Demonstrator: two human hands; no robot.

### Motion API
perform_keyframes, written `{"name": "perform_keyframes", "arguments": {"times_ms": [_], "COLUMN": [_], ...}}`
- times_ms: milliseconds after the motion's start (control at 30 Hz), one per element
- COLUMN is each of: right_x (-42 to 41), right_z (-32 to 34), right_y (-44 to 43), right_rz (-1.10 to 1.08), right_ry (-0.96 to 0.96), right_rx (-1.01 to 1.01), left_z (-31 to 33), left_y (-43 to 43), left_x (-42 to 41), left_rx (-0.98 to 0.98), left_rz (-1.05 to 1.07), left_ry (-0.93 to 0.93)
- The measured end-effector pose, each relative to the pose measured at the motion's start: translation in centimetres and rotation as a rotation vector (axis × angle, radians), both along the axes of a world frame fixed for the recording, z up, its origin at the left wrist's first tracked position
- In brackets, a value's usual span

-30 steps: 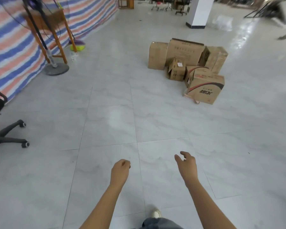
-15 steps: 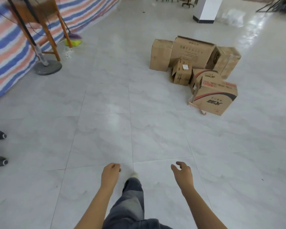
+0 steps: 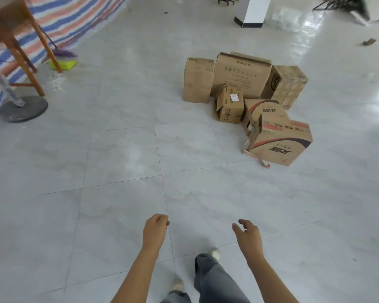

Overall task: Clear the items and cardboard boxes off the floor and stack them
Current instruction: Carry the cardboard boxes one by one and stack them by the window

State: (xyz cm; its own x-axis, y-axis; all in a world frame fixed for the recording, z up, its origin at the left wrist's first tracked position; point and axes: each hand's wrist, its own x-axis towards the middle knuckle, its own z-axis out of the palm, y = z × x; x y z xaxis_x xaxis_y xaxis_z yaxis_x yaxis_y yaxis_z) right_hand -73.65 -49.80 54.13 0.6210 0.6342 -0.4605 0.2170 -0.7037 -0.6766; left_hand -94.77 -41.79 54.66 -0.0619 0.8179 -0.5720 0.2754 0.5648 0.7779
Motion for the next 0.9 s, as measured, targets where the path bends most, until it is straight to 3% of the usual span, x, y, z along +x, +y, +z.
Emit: {"name": "perform_keyframes", "arguments": {"times_ms": [133, 533, 667, 900], "right_x": [1.8, 16.6, 19.0, 24.4], "right_z": [-1.7, 0.8, -0.5, -2.6], "right_y": [5.5, 31.8, 35.1, 44.4], "right_rz": [0.044, 0.07, 0.109, 0.087], "right_ry": [0.019, 0.019, 0.049, 0.06], "right_rx": [-0.049, 0.166, 0.069, 0.014], "left_z": [-1.8, 0.7, 0.4, -1.7], "left_y": [3.8, 27.4, 30.8, 41.2], "left_x": [2.1, 16.3, 19.8, 23.2], "left_rx": [-0.084, 0.085, 0.024, -0.057], "left_rz": [-0.053, 0.058, -0.021, 0.066], "left_ry": [0.048, 0.061, 0.127, 0.114]}}
